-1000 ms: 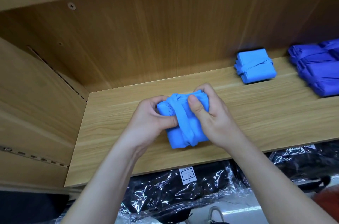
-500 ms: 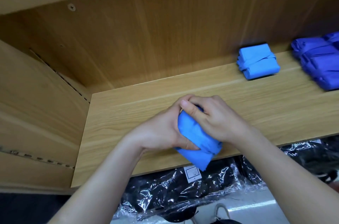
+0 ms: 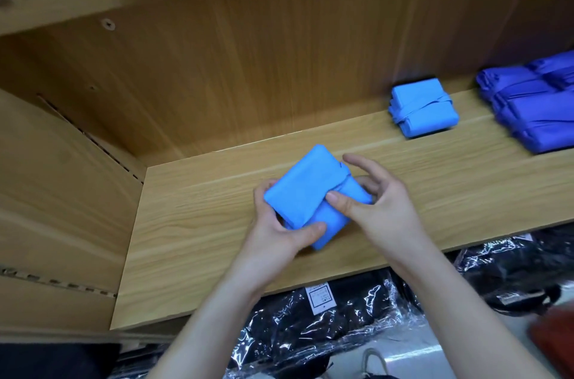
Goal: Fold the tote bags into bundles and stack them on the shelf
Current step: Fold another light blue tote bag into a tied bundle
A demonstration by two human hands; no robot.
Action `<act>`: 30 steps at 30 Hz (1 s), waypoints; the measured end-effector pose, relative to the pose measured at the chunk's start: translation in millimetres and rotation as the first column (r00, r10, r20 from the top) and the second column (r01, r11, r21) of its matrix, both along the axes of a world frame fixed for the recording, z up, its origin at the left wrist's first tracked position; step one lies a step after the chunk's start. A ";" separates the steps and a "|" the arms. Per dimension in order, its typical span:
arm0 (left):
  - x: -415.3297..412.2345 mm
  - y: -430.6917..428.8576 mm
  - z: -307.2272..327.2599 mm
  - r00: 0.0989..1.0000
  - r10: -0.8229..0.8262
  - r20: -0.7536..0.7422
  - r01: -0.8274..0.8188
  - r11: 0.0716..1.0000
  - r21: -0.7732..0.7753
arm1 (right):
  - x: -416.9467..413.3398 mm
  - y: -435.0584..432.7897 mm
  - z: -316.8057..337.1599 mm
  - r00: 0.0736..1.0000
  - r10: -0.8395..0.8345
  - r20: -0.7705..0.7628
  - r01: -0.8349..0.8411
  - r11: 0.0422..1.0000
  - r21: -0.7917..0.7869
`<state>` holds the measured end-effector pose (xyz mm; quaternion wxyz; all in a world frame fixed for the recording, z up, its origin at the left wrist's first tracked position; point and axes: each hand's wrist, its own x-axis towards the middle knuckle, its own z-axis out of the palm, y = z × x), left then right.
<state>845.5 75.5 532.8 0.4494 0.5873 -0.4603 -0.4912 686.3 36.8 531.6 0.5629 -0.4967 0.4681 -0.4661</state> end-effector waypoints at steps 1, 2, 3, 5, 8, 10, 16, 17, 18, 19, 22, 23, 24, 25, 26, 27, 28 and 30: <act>2.9 1.0 -2.1 0.998 -0.017 0.065 0.015 1.000 0.023 | -2.6 -2.7 -0.2 0.999 -0.016 -0.041 0.015 0.999 -0.034; 6.2 1.8 -1.7 0.988 -0.015 0.154 0.015 1.000 0.003 | -6.4 -5.1 0.6 0.995 -0.017 -0.093 0.011 0.998 -0.066; 9.6 1.8 0.5 0.967 -0.004 0.254 0.020 0.998 -0.060 | -10.3 -7.2 1.8 0.987 -0.020 -0.159 0.004 0.995 -0.097; 9.9 1.2 15.1 0.889 -0.024 0.458 0.145 0.962 -0.231 | -15.5 -8.7 5.3 0.957 -0.027 -0.289 -0.018 0.988 -0.153; 0.9 -8.8 38.4 0.681 -0.109 0.725 0.454 0.839 -0.300 | -12.7 -4.6 12.8 0.907 0.013 -0.421 -0.109 0.972 -0.206; -0.2 -19.4 44.3 0.658 -0.167 0.734 0.521 0.806 -0.283 | -12.1 -2.4 15.3 0.910 0.075 -0.408 -0.166 0.967 -0.192; 2.4 -38.7 45.8 0.778 -0.344 0.525 0.531 0.807 -0.257 | -19.6 -2.8 13.5 0.952 0.201 -0.230 -0.237 0.961 -0.145; 1.5 -39.4 45.6 0.798 -0.357 0.485 0.516 0.820 -0.246 | -21.8 -3.9 12.6 0.961 0.201 -0.190 -0.229 0.963 -0.140; 0.3 -39.4 45.3 0.816 -0.373 0.441 0.503 0.833 -0.228 | -23.6 -4.6 12.1 0.968 0.204 -0.144 -0.223 0.965 -0.136; -0.9 -39.0 44.6 0.830 -0.390 0.399 0.495 0.845 -0.204 | -24.3 -4.3 13.0 0.972 0.206 -0.110 -0.220 0.966 -0.138; -0.4 -38.9 38.3 0.871 -0.425 0.246 0.470 0.867 -0.164 | -22.7 -1.9 12.1 0.978 0.201 -0.065 -0.208 0.966 -0.155; -0.1 -39.9 35.5 0.885 -0.426 0.185 0.455 0.876 -0.159 | -21.6 -1.1 12.0 0.979 0.199 -0.042 -0.203 0.967 -0.153; 0.0 -40.9 32.8 0.896 -0.424 0.129 0.441 0.884 -0.154 | -20.8 -0.9 11.3 0.980 0.197 -0.021 -0.198 0.969 -0.148; -0.4 -41.3 31.4 0.906 -0.418 0.072 0.424 0.893 -0.149 | -20.2 -1.2 10.5 0.982 0.191 -0.002 -0.189 0.972 -0.141; -1.5 -41.6 30.0 0.919 -0.393 0.023 0.392 0.909 -0.144 | -20.5 -2.2 10.0 0.985 0.174 0.012 -0.170 0.976 -0.136; -3.9 -41.0 29.8 0.939 -0.344 -0.010 0.340 0.932 -0.129 | -21.1 -4.0 9.2 0.989 0.144 0.023 -0.140 0.981 -0.132; -7.8 -39.5 29.6 0.959 -0.283 -0.021 0.280 0.955 -0.103 | -22.4 -5.9 7.6 0.993 0.108 0.038 -0.103 0.986 -0.128; -18.0 -33.4 26.9 0.977 -0.210 0.031 0.211 0.976 -0.056 | -25.3 -7.7 5.7 0.996 0.026 0.088 -0.016 0.993 -0.114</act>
